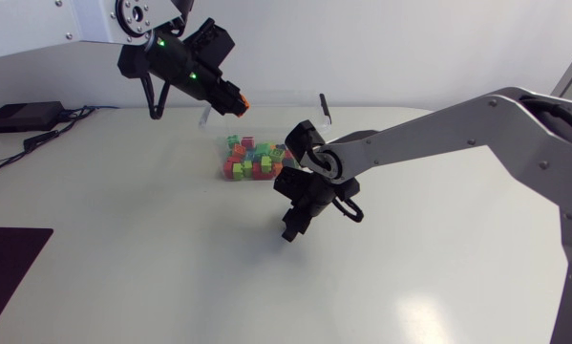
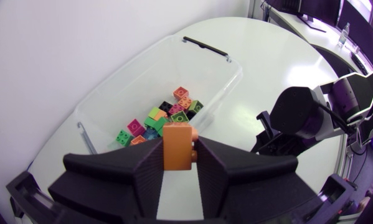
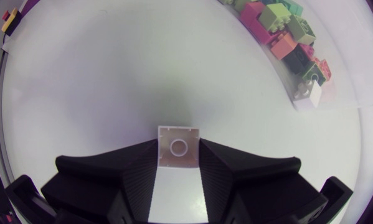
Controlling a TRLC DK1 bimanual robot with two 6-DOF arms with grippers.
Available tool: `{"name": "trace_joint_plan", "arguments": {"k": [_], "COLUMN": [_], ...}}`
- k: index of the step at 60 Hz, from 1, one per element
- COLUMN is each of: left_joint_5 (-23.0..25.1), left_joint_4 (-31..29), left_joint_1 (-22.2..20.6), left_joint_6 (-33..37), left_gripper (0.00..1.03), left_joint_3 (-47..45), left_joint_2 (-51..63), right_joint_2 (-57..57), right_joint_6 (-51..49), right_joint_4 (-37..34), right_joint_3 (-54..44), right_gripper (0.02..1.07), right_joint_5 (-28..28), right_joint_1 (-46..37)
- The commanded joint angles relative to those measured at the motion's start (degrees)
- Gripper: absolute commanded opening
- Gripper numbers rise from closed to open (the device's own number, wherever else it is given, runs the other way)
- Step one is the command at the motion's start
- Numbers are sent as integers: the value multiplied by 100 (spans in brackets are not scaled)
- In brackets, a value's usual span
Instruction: Place the duplo bricks in the container
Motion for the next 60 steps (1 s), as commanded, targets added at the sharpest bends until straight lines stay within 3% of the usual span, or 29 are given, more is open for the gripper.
{"name": "trace_joint_plan", "arguments": {"k": [1, 21, 50, 52, 57, 60], "left_joint_5": [87, 87, 79, 70, 52, 44], "left_joint_4": [108, 600, 715, 715, 855, 943], "left_joint_1": [57, 75, 242, 250, 286, 303], "left_joint_6": [-87, -341, -588, -623, -640, -658], "left_gripper": [24, 25, 30, 37, 81, 100], "left_joint_3": [138, 419, 1887, 1983, 2036, 2027], "left_joint_2": [33, 473, 1861, 1932, 2011, 2011], "right_joint_2": [129, -970, -2367, -2385, -2420, -2429], "right_joint_6": [-50, -24, 117, 135, 179, 205], "right_joint_4": [-150, -212, -748, -757, -766, -766], "right_joint_3": [8, -625, -634, -581, -431, -344], "right_gripper": [24, 22, 22, 22, 22, 22], "right_joint_5": [70, 52, -80, -88, -106, -141], "right_joint_1": [-8, -60, -34, -43, -60, -87]}}
